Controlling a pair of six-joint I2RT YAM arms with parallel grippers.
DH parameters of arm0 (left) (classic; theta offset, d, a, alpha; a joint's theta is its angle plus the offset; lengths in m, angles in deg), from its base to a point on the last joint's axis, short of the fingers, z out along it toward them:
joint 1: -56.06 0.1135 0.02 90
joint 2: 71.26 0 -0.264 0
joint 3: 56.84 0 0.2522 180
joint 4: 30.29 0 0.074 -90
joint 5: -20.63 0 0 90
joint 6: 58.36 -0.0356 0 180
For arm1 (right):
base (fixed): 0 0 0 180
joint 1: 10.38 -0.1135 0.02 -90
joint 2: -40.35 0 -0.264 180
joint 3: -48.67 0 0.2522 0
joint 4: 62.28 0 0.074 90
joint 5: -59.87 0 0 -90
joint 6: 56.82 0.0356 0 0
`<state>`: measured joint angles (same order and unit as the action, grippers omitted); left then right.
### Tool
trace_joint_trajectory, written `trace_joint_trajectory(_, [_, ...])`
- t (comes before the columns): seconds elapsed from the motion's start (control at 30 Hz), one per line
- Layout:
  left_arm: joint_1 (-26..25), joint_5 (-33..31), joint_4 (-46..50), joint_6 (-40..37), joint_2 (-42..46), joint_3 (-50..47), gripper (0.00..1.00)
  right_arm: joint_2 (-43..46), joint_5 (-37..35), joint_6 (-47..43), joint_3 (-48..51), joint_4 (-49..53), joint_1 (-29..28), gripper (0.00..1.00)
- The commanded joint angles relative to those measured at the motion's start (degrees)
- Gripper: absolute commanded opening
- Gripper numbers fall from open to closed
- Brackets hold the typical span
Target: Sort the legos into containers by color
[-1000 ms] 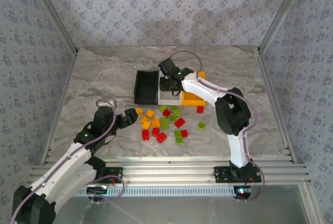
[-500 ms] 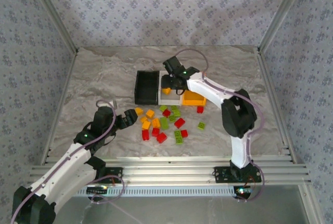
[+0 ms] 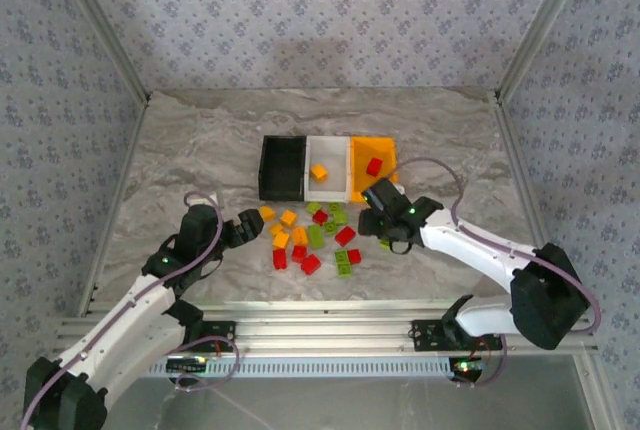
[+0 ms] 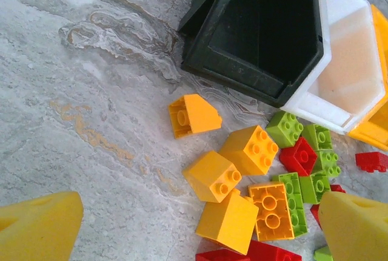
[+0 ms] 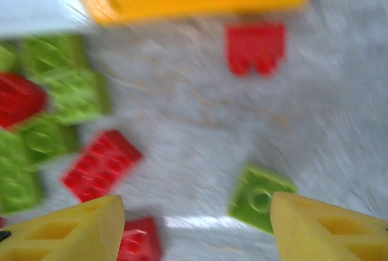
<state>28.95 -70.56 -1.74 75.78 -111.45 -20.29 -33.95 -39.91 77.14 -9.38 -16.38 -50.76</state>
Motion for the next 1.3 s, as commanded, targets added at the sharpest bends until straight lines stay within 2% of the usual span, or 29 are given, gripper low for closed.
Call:
trace_joint_trajectory(0.0, [0.31,-1.03,-1.33,0.59,-0.23,-0.9,1.0,1.38,1.79,4.13,3.89,0.11,0.96,0.67])
trace_joint_trajectory(0.3, [0.3,-1.1,-1.81,1.55,-1.03,-1.94,1.0,-2.83,2.79,3.25,7.29,-6.79,4.12,0.64])
trace_joint_trajectory(0.53, [0.35,-1.53,-2.21,1.67,-1.11,-2.33,1.0,-6.13,3.26,1.01,6.07,-10.98,6.33,0.62])
trace_joint_trajectory(0.7, [0.31,-1.61,-2.31,1.57,-1.52,-2.47,1.0,-9.06,4.28,0.17,5.16,-10.66,7.14,0.51])
trace_joint_trajectory(0.83, [0.33,-1.62,-2.33,1.59,-1.65,-2.44,1.0,-8.39,5.17,-0.6,4.52,-9.4,6.72,0.36])
trace_joint_trajectory(0.9, [0.42,-1.63,-2.31,1.53,-1.58,-2.44,1.0,-7.03,4.89,-1.93,2.36,-7.51,5.67,0.3])
trace_joint_trajectory(1.07, [0.41,-1.66,-2.3,1.25,-1.52,-2.42,1.0,-5.62,4.2,-5.73,-8.41,-2.69,1.01,0.27])
trace_joint_trajectory(1.17, [0.44,-1.62,-2.31,1.37,-1.48,-2.44,1.0,-9.86,4.63,-7.48,-17.43,-2.01,-2.19,0.27])
trace_joint_trajectory(1.27, [0.47,-1.19,-2.01,1.29,-1.39,-2.33,1.0,-17.82,5.39,-11.2,-28.39,-2.12,-3.86,0.28])
